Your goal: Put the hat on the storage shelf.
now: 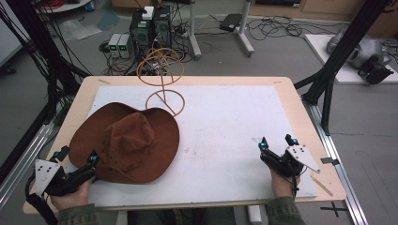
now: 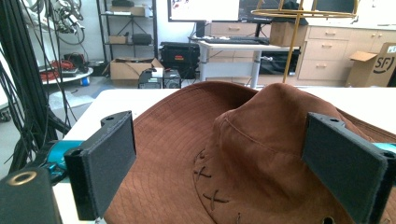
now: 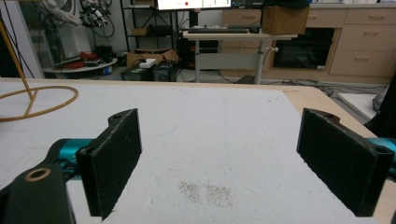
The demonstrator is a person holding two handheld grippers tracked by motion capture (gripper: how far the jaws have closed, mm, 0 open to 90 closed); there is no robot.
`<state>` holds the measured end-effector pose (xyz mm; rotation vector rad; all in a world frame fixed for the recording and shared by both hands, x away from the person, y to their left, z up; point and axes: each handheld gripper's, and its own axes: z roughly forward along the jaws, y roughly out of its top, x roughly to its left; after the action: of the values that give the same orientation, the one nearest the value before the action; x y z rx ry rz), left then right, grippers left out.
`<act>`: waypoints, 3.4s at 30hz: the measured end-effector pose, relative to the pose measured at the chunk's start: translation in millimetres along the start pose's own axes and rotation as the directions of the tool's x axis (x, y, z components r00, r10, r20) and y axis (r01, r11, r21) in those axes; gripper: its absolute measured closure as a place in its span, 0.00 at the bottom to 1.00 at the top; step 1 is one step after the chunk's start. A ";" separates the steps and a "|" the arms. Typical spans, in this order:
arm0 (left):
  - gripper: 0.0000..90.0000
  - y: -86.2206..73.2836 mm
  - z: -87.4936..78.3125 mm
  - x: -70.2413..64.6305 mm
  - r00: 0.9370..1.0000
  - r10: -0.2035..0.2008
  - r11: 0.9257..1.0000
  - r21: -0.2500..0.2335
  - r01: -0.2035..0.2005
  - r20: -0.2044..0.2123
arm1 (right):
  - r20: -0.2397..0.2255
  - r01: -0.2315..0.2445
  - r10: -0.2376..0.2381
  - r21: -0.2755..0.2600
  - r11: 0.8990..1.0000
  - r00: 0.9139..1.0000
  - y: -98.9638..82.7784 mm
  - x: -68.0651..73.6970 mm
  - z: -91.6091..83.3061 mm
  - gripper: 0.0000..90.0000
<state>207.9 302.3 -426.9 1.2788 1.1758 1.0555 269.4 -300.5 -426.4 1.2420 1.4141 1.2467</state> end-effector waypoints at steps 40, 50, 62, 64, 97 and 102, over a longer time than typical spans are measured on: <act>0.12 10.9 7.1 -14.5 0.997 0.039 0.999 0.025 -0.041 0.066 | 0.009 -0.009 0.009 0.000 1.000 1.000 0.0 -1.8 1.4 0.15; 0.12 13.2 15.8 -28.0 0.993 0.055 0.995 0.074 -0.063 0.108 | 0.010 -0.011 0.011 0.007 1.000 1.000 -0.4 -1.3 1.8 0.15; 0.12 13.1 26.2 -40.6 0.990 0.035 0.985 0.165 -0.057 0.134 | 0.014 -0.012 0.012 0.004 1.000 1.000 0.0 -2.3 1.8 0.15; 0.12 12.7 28.0 -42.9 0.990 0.035 0.982 0.181 -0.061 0.140 | 0.017 -0.012 0.012 0.004 1.000 1.000 -0.1 -2.2 2.0 0.15; 0.51 10.6 47.3 -62.5 0.988 0.028 0.937 0.339 -0.077 0.149 | 0.022 -0.012 0.012 0.000 1.000 1.000 -0.4 -4.3 1.2 0.15; 0.67 10.4 47.5 -60.5 0.990 0.021 0.931 0.358 -0.071 0.142 | 0.024 -0.003 0.003 -0.004 1.000 1.000 -0.4 -5.1 1.5 0.15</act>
<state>247.9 236.6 -416.4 1.6459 1.2791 0.7905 271.5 -305.3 -427.1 1.2529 1.3918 1.2325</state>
